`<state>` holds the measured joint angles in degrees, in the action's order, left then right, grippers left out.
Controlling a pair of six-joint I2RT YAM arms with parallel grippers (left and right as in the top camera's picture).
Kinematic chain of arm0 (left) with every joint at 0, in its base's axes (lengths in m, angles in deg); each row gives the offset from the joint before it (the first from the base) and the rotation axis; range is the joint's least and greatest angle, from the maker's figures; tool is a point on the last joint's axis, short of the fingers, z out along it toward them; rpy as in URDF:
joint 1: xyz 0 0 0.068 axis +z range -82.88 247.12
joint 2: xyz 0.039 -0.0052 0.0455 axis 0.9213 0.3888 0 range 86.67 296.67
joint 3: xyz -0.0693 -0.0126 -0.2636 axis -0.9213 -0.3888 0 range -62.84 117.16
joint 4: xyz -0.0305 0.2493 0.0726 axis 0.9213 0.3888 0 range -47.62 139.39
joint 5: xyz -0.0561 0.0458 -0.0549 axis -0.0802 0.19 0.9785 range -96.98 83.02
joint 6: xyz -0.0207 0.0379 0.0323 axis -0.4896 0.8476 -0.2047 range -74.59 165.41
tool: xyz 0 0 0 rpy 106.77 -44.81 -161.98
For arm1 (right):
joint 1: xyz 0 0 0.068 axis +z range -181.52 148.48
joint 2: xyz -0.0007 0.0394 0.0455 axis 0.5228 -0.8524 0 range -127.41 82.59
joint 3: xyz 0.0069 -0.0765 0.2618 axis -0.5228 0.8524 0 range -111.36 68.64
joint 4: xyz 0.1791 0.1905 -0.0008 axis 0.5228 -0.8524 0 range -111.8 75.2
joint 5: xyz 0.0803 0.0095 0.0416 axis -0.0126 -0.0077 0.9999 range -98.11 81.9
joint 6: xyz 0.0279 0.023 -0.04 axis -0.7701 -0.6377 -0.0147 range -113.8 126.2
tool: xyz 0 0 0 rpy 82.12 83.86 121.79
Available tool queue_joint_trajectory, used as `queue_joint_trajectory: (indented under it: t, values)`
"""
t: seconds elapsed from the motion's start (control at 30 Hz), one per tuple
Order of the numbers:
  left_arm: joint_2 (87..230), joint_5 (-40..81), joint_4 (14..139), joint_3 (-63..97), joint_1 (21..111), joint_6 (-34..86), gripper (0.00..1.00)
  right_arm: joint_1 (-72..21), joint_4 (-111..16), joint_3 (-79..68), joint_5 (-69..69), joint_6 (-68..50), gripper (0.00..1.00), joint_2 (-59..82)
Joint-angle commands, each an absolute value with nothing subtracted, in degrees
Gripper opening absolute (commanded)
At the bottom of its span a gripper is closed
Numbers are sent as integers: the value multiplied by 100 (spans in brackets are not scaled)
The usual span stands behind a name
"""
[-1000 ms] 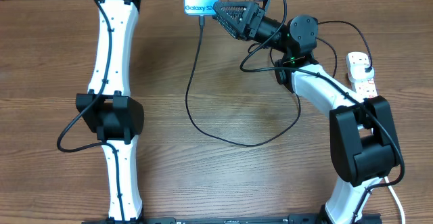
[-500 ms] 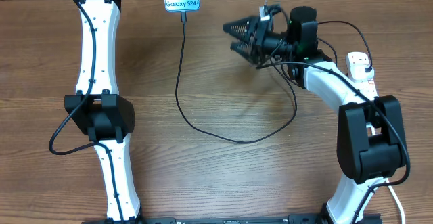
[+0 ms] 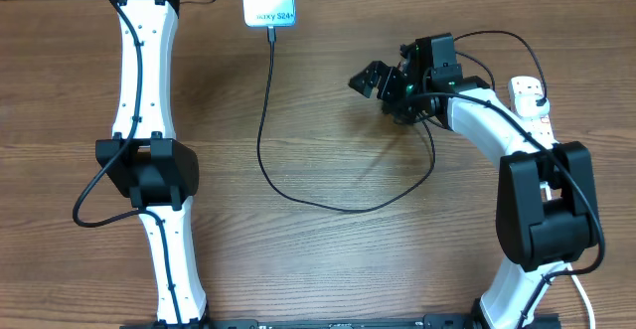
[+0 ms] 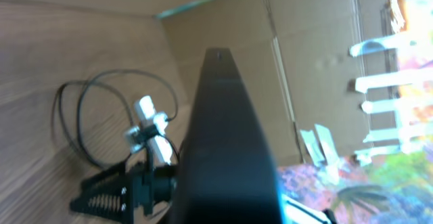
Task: Plug charger to phone and switch on socket
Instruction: 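Lower the phone with the left gripper down onto the table center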
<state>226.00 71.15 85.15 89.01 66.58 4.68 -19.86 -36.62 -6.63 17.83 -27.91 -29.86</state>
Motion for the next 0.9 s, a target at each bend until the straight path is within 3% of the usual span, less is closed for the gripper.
queue_joint_trajectory:
  t: [0.0, 0.4, 0.87]
  values:
    - [22567, 6713, 9052, 8929, 6516, 1362, 4, -2004, -3940, -886, 423, -2518, 100, -2616]
    - [22589, 4766, 10436, 8903, 5793, 2380, 4, -2004, -4493, -883, -95, -2365, 100, -2616]
    - [22609, 4204, 10613, 8687, 5631, 2382, 4, -2010, -5461, -868, -1985, -2352, 100, -2616]
